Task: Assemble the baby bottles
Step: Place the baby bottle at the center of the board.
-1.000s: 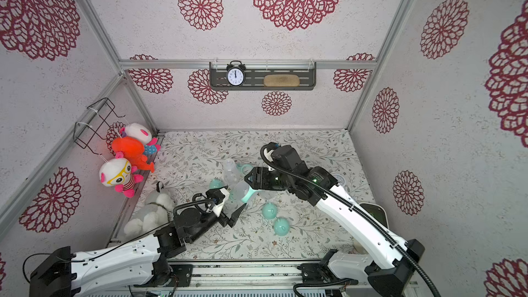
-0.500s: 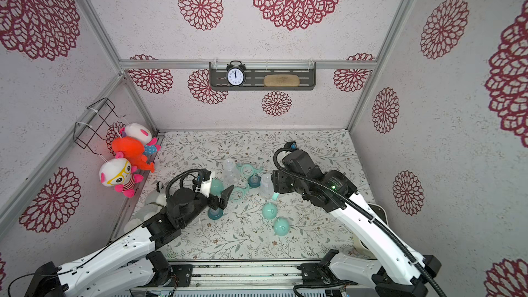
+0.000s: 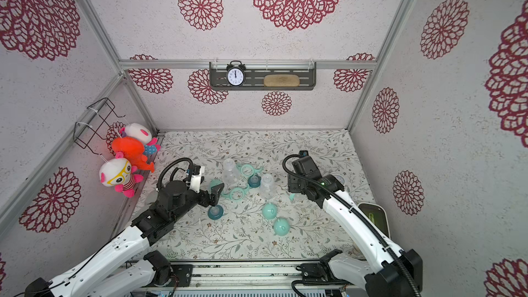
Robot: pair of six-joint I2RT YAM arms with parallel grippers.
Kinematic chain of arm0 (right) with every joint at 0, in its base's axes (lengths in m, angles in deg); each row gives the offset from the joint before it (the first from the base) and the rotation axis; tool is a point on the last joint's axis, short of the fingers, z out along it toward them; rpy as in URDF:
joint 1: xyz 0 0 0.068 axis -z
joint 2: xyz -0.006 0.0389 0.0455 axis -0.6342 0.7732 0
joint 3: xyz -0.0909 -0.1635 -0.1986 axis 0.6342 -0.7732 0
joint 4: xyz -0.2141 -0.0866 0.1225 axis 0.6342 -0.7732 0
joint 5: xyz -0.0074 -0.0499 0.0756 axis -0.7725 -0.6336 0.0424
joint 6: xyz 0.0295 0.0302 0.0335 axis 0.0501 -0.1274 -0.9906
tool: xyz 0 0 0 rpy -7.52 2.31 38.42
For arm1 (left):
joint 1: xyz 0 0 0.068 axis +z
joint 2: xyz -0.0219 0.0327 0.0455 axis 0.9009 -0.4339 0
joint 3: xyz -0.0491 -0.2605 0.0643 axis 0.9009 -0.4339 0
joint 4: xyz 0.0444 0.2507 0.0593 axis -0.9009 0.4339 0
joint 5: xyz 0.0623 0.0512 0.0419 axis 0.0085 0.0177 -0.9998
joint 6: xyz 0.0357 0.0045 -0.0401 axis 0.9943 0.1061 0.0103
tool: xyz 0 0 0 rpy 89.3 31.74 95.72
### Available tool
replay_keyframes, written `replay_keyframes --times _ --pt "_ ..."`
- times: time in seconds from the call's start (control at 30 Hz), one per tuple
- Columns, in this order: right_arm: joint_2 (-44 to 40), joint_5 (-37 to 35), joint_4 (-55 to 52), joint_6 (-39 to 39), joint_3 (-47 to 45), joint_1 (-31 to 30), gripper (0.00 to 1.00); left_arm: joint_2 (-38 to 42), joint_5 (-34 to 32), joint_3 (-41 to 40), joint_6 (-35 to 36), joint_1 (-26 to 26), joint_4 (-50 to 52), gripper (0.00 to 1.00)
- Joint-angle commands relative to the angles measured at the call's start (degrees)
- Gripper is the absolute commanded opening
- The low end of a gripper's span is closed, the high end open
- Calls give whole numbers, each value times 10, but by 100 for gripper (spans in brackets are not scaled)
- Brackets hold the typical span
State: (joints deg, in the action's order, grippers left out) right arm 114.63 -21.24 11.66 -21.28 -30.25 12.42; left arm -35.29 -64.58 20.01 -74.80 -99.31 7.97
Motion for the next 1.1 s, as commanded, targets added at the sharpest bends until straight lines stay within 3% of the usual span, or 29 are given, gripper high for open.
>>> replay_keyframes --times 0.0,0.13,0.3,0.77,0.9,1.07 --pt "9 45 111 31 -21 32 38 9 7 10 -11 4 15 98" --pt "29 76 182 46 -59 57 39 10 3 10 -10 4 21 98" --pt "75 53 202 73 -48 59 40 13 1 6 -10 5 19 98" --pt "157 76 227 96 -15 68 41 14 -5 4 -7 5 25 98" --pt "170 77 217 103 -6 70 46 16 -5 3 -7 5 26 98" --pt "182 73 202 104 6 71 58 17 -4 2 -8 6 23 98"
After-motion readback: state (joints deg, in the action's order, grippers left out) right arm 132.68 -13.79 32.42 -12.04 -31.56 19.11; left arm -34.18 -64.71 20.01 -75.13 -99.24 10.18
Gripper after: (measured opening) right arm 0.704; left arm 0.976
